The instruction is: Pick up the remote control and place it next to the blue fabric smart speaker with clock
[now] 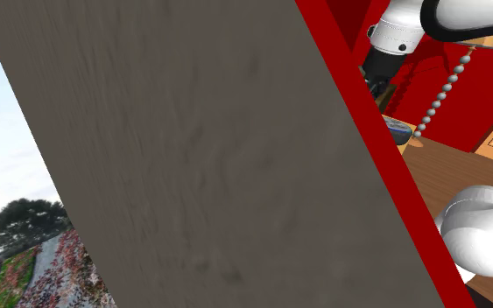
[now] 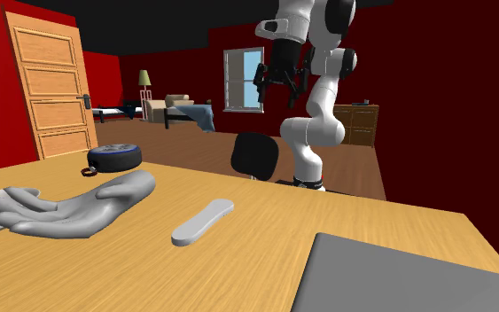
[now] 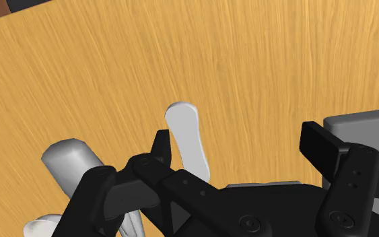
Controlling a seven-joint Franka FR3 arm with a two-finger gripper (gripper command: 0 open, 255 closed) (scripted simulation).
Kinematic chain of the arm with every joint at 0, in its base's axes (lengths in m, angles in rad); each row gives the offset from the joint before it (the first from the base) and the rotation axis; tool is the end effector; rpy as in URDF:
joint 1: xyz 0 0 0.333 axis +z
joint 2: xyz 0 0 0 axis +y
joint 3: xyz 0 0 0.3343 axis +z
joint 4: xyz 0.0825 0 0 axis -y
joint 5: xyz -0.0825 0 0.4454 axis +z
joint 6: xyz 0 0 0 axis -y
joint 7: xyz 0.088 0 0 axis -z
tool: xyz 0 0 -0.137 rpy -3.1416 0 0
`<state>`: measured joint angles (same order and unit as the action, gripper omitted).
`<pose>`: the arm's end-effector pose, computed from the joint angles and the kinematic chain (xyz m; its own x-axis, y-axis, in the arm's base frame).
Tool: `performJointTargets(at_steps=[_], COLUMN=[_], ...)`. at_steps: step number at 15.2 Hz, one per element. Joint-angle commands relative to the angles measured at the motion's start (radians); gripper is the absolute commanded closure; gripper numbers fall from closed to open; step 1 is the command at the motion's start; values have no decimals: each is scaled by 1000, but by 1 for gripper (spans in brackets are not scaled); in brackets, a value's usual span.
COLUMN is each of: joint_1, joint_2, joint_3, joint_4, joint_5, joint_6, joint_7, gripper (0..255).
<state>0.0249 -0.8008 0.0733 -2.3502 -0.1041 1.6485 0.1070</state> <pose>0.3614 0.0275 0.5899 0.9935 -0.0170 0.1127 -0.0334 -0.9889 0.1448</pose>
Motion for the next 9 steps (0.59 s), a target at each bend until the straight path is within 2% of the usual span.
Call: performJointTargets(at_steps=[1, 9], joint_1=[0, -13], joint_2=[0, 219], joint_3=[0, -93], joint_4=[0, -37], joint_5=[0, -17], joint_6=[0, 229], joint_7=[0, -99], gripper=[0, 0])
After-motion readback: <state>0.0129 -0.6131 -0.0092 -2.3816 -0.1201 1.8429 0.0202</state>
